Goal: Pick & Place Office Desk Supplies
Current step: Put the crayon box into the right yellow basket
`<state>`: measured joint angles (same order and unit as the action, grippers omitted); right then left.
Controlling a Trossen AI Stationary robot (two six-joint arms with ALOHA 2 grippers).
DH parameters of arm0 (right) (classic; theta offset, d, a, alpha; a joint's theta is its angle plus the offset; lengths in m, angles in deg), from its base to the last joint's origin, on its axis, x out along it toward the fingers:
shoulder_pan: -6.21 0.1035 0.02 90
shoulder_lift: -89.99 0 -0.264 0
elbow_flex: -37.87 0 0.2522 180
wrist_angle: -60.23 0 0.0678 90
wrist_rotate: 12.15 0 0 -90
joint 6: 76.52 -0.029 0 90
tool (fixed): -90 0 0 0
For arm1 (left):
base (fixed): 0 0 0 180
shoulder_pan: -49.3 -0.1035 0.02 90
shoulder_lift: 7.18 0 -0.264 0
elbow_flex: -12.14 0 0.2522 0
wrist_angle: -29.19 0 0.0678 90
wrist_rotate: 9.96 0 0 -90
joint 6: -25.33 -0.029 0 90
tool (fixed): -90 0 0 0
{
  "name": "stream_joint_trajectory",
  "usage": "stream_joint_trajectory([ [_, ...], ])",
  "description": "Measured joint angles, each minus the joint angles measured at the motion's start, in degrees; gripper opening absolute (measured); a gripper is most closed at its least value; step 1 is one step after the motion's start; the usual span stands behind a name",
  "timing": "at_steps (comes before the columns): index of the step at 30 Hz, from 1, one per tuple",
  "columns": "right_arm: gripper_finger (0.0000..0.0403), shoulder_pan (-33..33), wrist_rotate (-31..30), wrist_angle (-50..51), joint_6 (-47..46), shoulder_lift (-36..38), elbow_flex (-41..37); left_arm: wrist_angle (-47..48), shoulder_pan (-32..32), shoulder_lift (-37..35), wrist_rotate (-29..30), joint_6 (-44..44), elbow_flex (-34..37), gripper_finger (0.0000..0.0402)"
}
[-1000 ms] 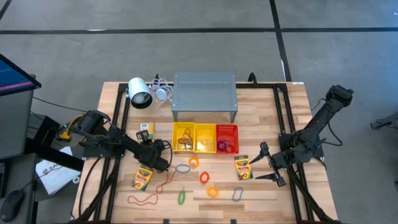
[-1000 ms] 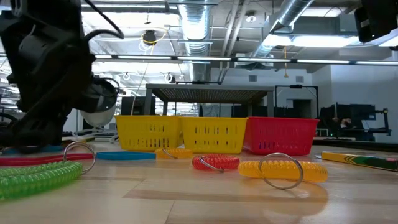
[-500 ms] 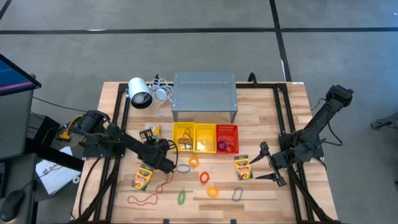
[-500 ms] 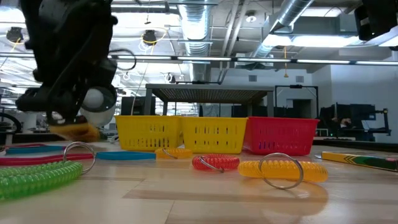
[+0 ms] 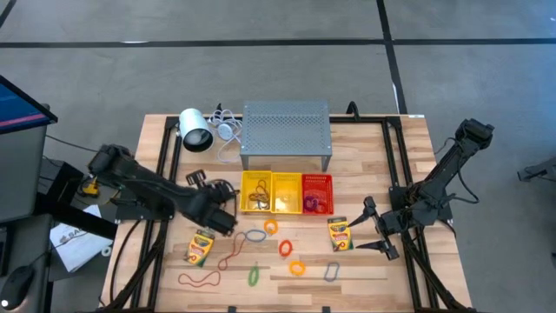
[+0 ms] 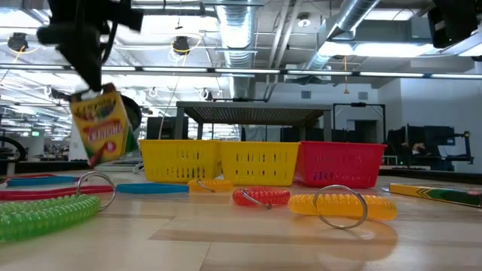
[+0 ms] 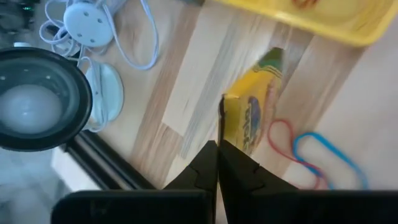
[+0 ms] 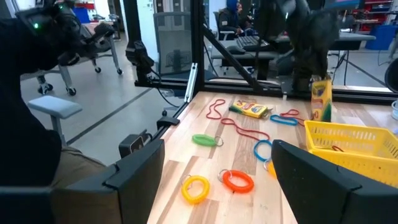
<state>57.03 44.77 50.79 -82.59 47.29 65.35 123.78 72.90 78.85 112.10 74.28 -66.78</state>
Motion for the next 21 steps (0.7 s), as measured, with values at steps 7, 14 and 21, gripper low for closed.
stream_joint_trajectory([
  [7,0.0291,-0.35,0.0,-1.78,-0.04,0.0,0.0,-0.44,0.0,-7.37,-0.02,0.13,-1.69,0.0],
  [14,0.0291,-2.13,0.0,-2.7,-0.68,0.0,0.0,-2.41,0.0,-8.32,-0.15,-5.46,-4.1,0.0],
  [21,0.0291,-4.63,0.02,-2.58,-3.72,-0.02,0.0,-3.49,-1.14,-8.32,-0.22,-8.28,-5.97,0.0],
])
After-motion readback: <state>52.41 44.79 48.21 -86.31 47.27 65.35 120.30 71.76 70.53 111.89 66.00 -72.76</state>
